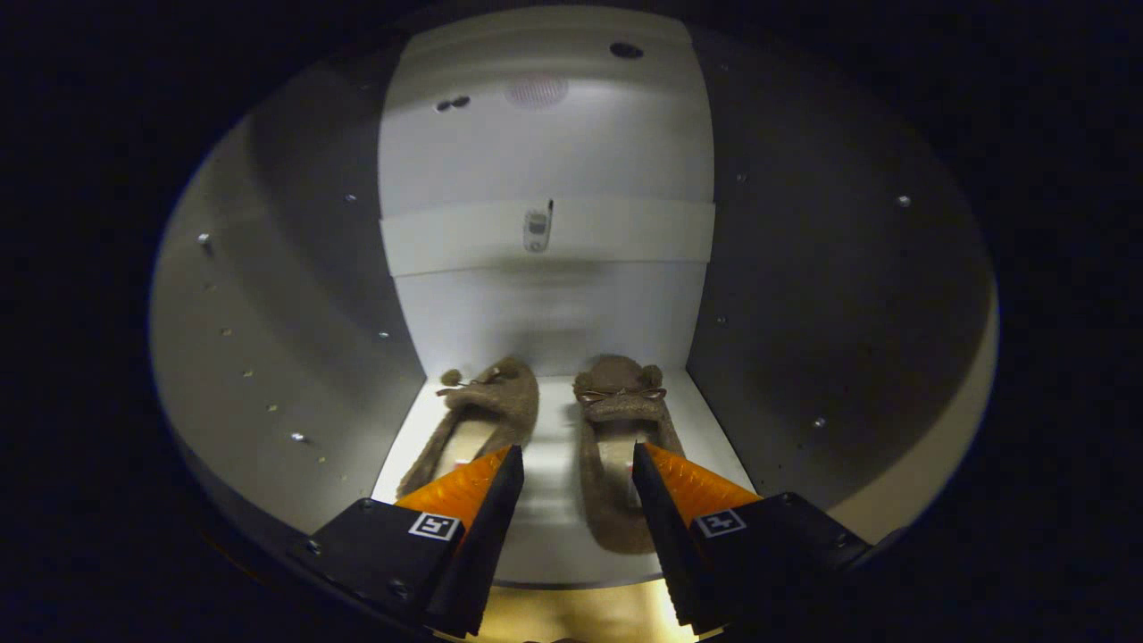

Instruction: Open the shoe cabinet door, grab the shoes and put them into the shoe cabinet, then close the shoe cabinet door.

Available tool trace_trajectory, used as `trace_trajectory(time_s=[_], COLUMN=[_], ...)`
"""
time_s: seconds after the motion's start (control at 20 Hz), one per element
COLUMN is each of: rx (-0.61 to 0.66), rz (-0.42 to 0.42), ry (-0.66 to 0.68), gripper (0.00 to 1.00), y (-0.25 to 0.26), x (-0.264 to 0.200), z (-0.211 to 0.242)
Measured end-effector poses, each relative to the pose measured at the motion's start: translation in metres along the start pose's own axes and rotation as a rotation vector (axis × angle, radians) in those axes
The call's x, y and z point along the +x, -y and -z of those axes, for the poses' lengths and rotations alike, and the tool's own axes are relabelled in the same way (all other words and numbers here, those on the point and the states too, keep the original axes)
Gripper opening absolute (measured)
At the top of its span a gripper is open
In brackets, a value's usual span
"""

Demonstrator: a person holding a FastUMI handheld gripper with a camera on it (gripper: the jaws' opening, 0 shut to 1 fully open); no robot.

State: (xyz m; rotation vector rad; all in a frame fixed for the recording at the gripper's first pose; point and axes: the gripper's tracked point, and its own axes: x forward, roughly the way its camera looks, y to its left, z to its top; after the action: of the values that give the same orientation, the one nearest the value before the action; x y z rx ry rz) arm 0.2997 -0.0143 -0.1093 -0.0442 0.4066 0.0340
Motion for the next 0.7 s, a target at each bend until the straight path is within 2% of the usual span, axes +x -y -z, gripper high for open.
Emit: trace_trajectory(time_s=[0.05,0.25,0.7], rx=[0.007,-0.001,-0.033], rz=[-0.009,-0.050,-0.125], ry=[0.016,0.104,0.356], gripper=[0.81,0.99,0.99], y=[-0.003,-0.019,-0.027], x=[-0.017,-0.081,-0.251], z=[0.000,-0.002,-0.001])
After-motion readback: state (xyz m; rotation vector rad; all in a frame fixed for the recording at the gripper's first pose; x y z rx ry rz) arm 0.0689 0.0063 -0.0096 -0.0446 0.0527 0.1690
